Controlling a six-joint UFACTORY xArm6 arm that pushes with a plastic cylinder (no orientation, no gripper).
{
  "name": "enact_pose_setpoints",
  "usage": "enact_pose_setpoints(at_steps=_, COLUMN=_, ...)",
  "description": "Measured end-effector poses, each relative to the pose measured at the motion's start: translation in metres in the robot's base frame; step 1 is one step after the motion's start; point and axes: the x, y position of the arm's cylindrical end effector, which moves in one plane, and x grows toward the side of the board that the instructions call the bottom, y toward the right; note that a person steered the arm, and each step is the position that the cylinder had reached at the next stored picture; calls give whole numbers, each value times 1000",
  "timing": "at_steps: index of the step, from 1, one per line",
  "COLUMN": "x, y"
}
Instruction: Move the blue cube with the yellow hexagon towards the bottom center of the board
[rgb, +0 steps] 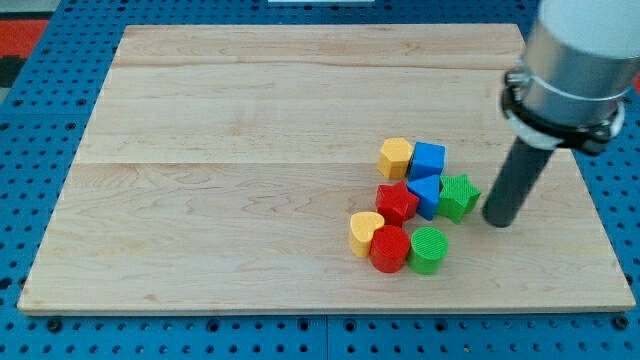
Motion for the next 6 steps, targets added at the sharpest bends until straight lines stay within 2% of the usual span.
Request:
enact_pose_setpoints(at_steps=1, x=-26, y=33)
enact_pose_setpoints(at_steps=2, x=-49, y=29)
enact_pose_setpoints(at_steps=4, x=-66, y=-43)
enact_pose_setpoints(at_steps=5, x=-65, y=-58)
enact_pose_setpoints(at_steps=6, x=-63, y=-111)
